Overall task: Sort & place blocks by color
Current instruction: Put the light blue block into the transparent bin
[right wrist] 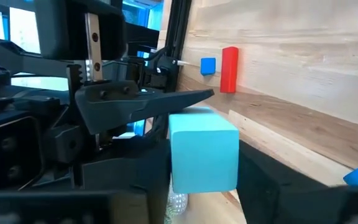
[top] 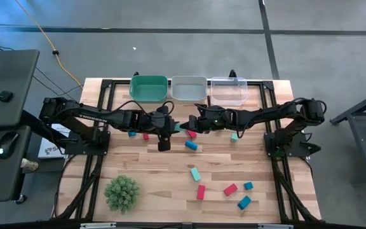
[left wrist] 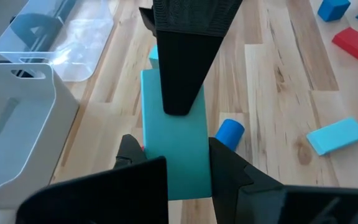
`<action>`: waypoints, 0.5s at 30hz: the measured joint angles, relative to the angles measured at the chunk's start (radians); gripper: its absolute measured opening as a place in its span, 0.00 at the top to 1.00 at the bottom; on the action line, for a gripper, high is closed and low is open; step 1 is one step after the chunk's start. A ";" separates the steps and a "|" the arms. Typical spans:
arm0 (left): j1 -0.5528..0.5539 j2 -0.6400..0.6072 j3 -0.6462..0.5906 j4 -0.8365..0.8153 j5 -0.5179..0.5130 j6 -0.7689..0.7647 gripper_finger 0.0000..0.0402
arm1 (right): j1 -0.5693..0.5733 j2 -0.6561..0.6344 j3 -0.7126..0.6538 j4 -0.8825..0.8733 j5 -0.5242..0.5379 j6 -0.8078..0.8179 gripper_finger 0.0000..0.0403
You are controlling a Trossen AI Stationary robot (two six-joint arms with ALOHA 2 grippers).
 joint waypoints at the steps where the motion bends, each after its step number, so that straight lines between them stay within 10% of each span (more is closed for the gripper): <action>1: 0.000 0.000 0.000 0.001 -0.002 0.000 0.93 | 0.000 0.000 0.000 0.005 0.003 -0.008 0.71; 15: 0.001 0.000 0.000 0.010 -0.002 0.015 0.86 | 0.001 0.000 0.000 0.011 0.016 -0.038 0.70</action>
